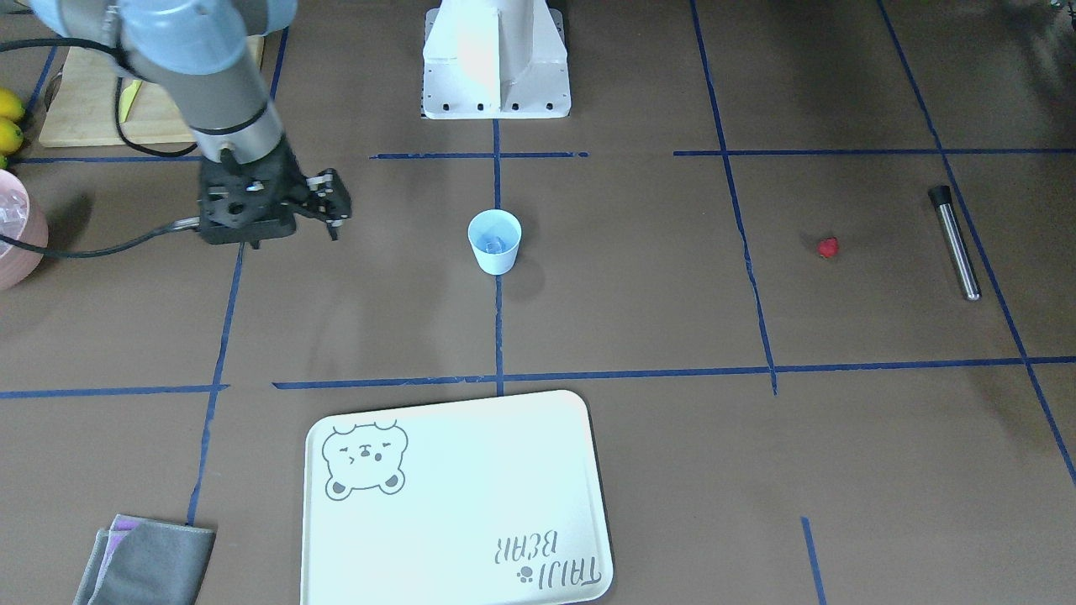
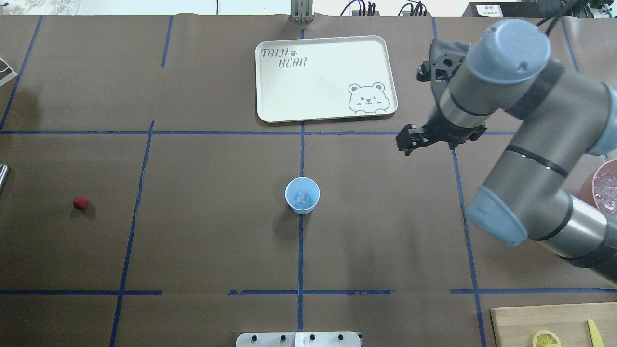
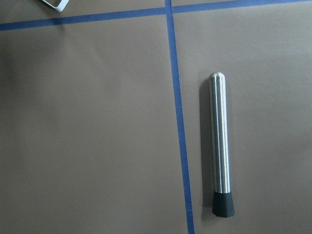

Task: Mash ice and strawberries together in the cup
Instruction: 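Move the right gripper back to the pink bowl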

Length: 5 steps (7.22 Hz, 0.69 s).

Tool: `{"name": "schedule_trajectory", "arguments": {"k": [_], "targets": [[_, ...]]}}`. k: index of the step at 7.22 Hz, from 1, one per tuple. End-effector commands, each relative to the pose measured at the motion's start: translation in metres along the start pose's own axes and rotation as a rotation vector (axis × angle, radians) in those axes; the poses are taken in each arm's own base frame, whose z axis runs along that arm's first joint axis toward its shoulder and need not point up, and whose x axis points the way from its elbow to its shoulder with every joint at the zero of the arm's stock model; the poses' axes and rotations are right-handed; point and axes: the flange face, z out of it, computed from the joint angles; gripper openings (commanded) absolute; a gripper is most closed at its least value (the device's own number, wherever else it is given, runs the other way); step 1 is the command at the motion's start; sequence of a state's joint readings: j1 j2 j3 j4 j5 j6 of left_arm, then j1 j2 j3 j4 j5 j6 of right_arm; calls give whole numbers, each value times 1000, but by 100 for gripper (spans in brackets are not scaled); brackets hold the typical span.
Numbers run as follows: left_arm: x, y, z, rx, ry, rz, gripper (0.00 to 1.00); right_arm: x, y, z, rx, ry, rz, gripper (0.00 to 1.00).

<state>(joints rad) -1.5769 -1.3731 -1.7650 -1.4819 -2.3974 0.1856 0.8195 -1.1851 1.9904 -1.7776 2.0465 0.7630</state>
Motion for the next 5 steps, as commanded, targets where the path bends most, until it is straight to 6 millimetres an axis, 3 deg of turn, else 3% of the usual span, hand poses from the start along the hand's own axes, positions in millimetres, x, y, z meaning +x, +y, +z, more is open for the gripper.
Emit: {"name": "schedule_trajectory", "arguments": {"k": [1,3,4,5], "targets": [[0,0,0,0,0,0,100,160,24,-22,-39,22,-125,98],[1,0,-1,2,0,3,100,269,60,-38,-69,-2,-176,97],[1,0,-1,2,0,4,100,306,81,-39,-76,3,-171,95],[1,0,-1,2,0,3,100,331,106,-25,-60,3,-183,94]]}}
